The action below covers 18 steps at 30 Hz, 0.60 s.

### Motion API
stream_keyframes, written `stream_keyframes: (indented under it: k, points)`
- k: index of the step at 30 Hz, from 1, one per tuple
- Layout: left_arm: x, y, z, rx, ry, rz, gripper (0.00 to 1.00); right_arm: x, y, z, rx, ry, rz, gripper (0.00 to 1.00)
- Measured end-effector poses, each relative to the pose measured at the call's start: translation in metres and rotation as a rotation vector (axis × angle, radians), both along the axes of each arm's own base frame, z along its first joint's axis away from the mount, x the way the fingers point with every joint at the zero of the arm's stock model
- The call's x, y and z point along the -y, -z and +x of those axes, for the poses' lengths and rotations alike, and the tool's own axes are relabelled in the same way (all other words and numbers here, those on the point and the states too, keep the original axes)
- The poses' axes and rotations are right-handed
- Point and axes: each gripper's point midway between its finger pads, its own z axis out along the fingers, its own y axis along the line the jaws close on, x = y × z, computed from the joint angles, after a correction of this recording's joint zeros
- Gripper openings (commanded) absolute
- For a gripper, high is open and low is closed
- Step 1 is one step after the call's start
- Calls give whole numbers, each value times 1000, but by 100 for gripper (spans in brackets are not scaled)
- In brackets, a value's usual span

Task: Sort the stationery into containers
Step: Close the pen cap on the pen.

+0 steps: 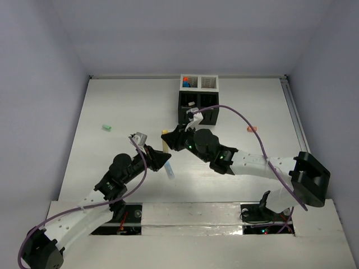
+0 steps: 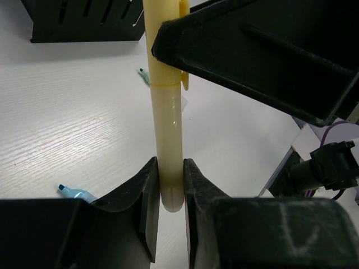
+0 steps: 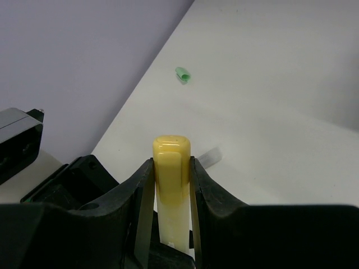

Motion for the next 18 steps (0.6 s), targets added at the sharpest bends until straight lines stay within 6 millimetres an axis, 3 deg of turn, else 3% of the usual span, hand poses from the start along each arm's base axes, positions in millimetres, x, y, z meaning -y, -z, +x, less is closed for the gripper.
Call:
stream_keyframes:
  k: [18]
  points:
    - [5, -15, -5, -47, 39, 56, 0, 9, -8, -6, -22, 24, 112, 0]
